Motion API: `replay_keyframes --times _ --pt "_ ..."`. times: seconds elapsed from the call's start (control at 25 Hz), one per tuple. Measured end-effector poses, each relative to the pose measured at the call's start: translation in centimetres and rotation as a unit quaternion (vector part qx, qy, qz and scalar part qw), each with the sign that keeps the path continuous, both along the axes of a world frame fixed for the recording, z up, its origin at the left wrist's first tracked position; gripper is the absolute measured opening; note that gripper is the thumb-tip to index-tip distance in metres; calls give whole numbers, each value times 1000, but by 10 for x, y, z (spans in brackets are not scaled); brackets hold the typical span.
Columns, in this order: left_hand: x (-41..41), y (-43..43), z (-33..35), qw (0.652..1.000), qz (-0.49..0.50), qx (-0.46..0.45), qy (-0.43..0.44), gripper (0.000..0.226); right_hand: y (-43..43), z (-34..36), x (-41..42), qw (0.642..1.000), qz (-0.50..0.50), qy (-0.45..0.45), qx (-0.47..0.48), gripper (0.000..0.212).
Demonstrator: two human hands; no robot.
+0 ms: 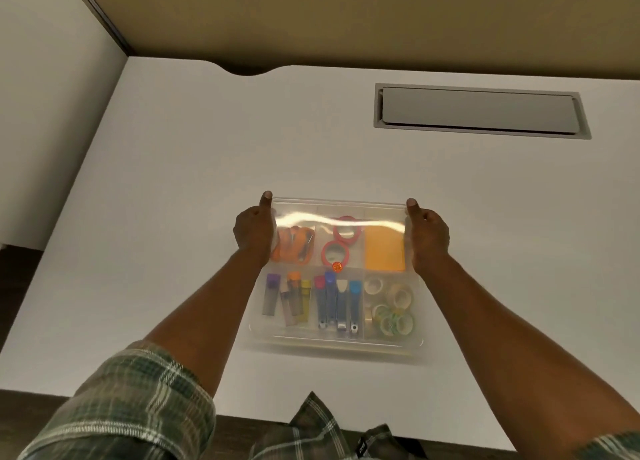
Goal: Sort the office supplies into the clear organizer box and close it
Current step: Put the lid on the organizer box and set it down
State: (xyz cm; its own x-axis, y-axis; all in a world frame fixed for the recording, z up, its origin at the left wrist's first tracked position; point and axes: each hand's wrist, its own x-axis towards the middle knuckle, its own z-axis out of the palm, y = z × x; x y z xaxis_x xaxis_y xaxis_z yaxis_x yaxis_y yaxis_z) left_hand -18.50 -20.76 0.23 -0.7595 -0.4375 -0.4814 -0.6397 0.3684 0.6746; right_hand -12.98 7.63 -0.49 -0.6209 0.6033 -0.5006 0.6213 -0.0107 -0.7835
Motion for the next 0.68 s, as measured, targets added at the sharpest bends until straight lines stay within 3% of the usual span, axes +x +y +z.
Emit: replay_keyframes --times 0.08,0.24,0.36,0.44,0.56,0.68 --pt "1 3 -3 999 1 -36 27 68 -5 -3 3 999 -12 10 34 42" --pt "3 -1 2 999 14 -14 31 68 -7 0 1 996 -4 -1 87 48" --pt "24 -3 15 997 -45 -34 57 63 -6 7 10 997 25 -10 73 56" --pt "64 -4 18 985 -133 -86 74 73 -15 14 37 991 91 -31 95 69" --pt "143 -3 10 939 -265 -203 79 91 -41 12 110 955 218 -11 204 84" --pt "179 6 0 911 -297 -277 72 98 -54 3 162 901 287 -2 326 89"
